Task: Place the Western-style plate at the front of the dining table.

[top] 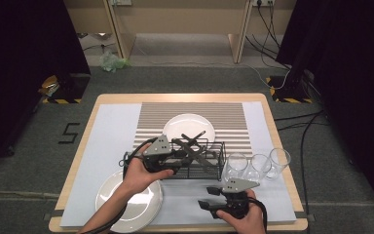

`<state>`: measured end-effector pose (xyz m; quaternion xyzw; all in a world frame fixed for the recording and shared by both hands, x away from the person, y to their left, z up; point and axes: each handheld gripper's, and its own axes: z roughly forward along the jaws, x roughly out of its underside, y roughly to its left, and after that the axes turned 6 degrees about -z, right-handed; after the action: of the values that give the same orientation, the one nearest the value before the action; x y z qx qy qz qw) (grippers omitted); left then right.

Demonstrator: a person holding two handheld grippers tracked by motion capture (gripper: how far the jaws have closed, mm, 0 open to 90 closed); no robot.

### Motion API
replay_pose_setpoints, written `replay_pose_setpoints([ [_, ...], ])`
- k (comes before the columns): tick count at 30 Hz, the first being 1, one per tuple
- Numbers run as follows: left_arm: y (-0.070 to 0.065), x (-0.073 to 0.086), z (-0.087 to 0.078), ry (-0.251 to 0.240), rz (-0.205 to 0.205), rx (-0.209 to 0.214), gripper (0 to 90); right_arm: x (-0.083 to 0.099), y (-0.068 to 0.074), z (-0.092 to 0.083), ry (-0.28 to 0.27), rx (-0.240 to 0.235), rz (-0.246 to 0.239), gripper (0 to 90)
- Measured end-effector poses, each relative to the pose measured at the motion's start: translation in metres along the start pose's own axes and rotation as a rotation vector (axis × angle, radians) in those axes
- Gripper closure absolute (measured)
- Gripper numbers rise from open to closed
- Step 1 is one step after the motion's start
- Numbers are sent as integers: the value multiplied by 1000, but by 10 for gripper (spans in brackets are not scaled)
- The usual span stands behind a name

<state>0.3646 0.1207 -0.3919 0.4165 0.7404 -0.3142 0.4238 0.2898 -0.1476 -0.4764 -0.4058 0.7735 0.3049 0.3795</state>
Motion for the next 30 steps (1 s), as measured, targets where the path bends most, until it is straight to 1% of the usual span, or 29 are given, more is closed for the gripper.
replay_pose_setpoints([
  [5,0,-1,-2,2,16,15,664,0,0,0,2,0,0,395],
  [9,0,-1,-4,7,23,30,711,0,0,0,3,0,1,395],
  [14,-2,-1,-5,9,67,24,738,0,0,0,3,1,1,394],
  [19,-1,-1,-8,3,63,36,758,0,-1,-1,-3,3,4,395],
  [21,-1,-2,-10,-3,65,30,766,0,-1,-1,-7,4,0,395],
  [23,1,-2,-13,-15,69,11,776,0,-1,-1,-6,4,1,394],
  [24,2,-2,-14,-19,67,8,781,0,-1,-1,-6,3,2,394],
  [27,3,-3,-18,-24,77,3,790,0,-1,0,-7,3,1,394],
  [29,3,-3,-20,-24,90,0,795,0,0,0,-6,2,7,394],
  [30,3,-3,-21,-34,91,5,800,0,0,0,-2,2,8,395],
])
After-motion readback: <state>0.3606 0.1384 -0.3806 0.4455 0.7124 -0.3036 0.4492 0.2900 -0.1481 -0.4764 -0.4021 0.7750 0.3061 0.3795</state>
